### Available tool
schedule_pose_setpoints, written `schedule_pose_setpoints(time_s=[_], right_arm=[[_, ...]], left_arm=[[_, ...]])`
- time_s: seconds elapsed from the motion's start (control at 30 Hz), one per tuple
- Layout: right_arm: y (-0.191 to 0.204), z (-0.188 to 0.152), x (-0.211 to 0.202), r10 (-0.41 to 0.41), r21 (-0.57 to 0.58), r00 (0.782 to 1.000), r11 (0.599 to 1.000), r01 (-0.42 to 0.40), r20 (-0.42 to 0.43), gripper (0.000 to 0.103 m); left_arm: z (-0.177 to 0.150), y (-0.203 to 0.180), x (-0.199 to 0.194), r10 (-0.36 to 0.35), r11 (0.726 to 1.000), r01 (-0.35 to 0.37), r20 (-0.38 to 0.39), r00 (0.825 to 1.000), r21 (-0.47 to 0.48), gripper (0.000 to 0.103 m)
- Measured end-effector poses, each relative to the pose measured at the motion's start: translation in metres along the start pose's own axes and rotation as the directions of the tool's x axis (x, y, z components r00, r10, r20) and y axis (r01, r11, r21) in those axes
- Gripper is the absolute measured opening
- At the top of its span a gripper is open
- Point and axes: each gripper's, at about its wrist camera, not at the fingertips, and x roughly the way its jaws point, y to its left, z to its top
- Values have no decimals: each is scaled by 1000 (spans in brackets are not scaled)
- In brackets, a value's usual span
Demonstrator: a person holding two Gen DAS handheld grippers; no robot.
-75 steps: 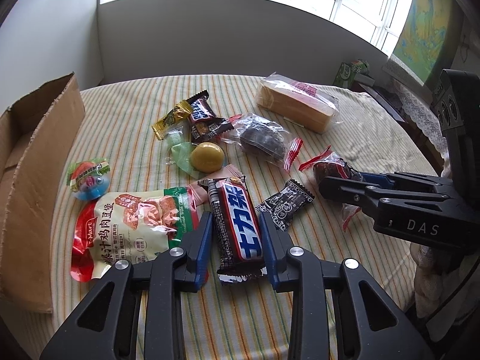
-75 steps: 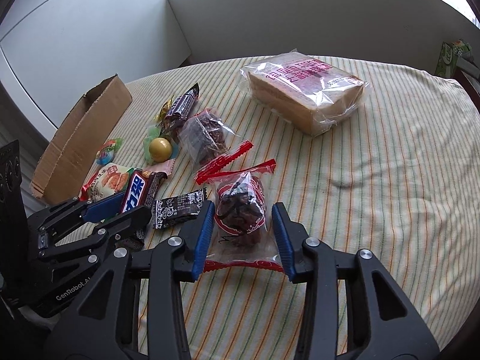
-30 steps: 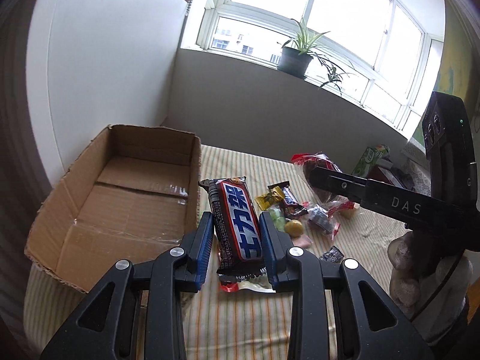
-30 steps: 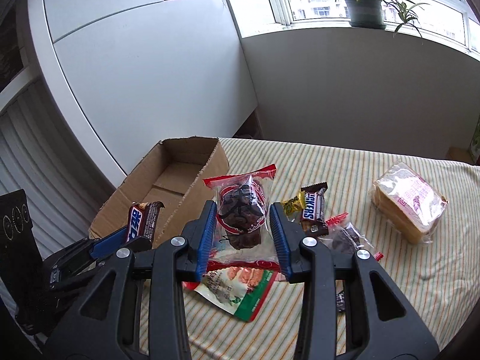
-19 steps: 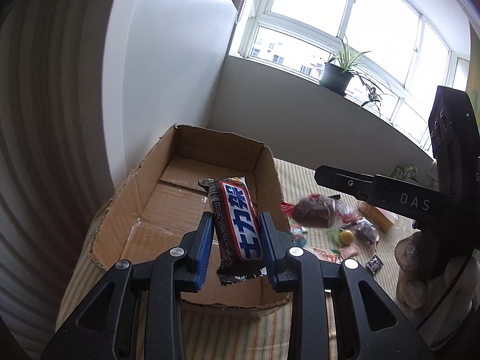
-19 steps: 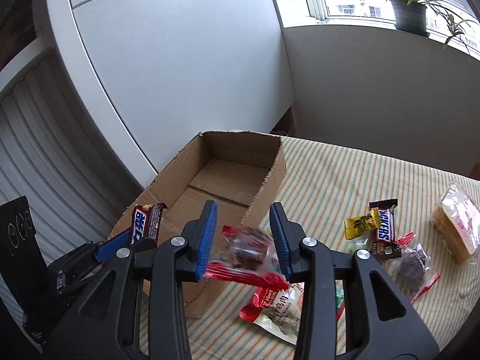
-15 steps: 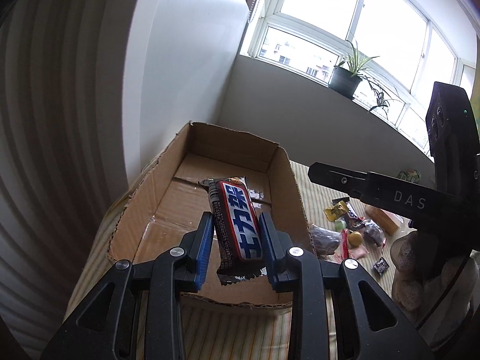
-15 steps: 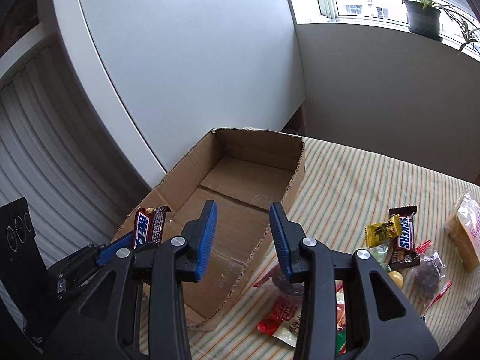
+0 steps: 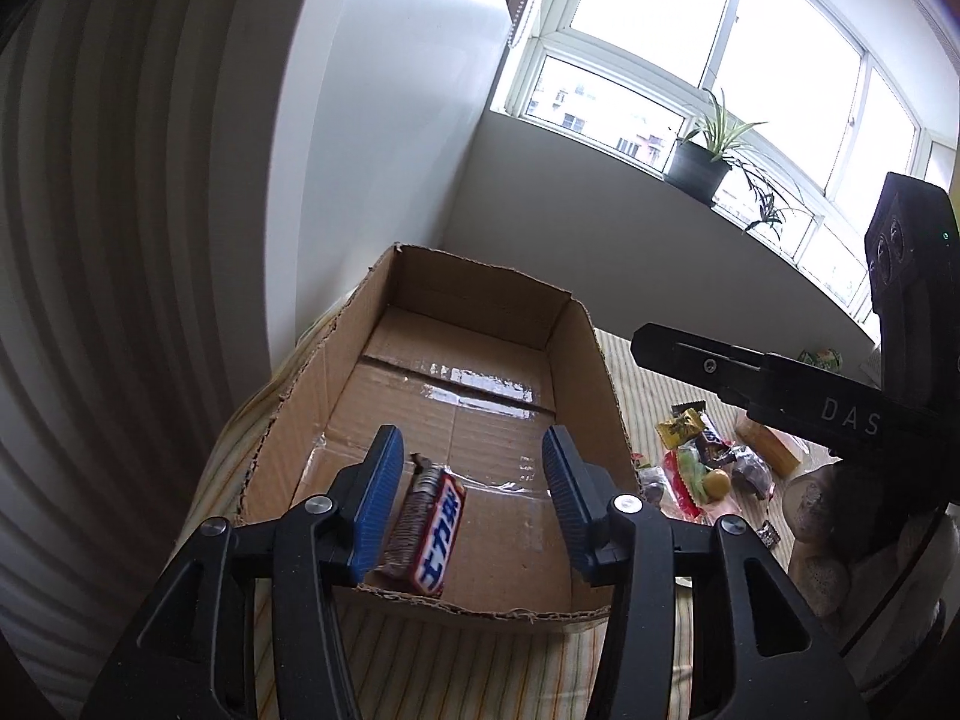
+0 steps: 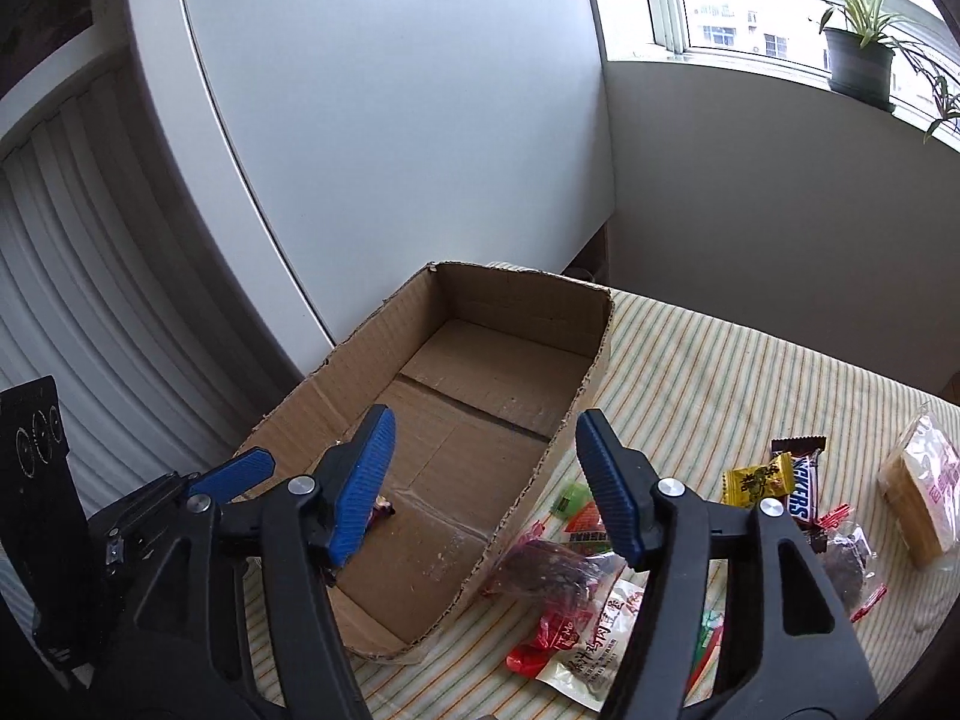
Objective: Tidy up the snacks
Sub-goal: 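Carry both held snacks over the cardboard box and open both grippers, then grasp the yellow round candy with the left gripper while the right grasps another clear meat bag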
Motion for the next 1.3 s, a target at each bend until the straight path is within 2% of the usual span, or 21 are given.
schedule_pose_setpoints(time_s=[0.1,0.37,0.6,0.87,1.1,1.3], right_arm=[[-12,-2,-11,-27,6,1000,1000,27,7,72],[-64,-13,-47,-108,43,994,993,107,20,73],[-107,-32,-72,-151,56,988,987,152,-6,73],[-169,-57,-91,-208,171,977,962,212,-42,73],[-211,-75,-78,-188,212,976,955,208,-108,73],[-213,-84,-52,-131,163,978,974,158,-165,73]], left_arm=[[1,-7,-2,-14,1000,14,11,1000,5,47],[-1,-38,-1,-53,997,52,10,999,55,47],[-12,-74,9,-90,988,93,-30,995,122,47],[-24,-115,23,-145,971,160,-95,985,178,47],[-33,-153,55,-174,956,214,-198,965,202,47],[-42,-177,83,-159,949,221,-264,951,225,47]])
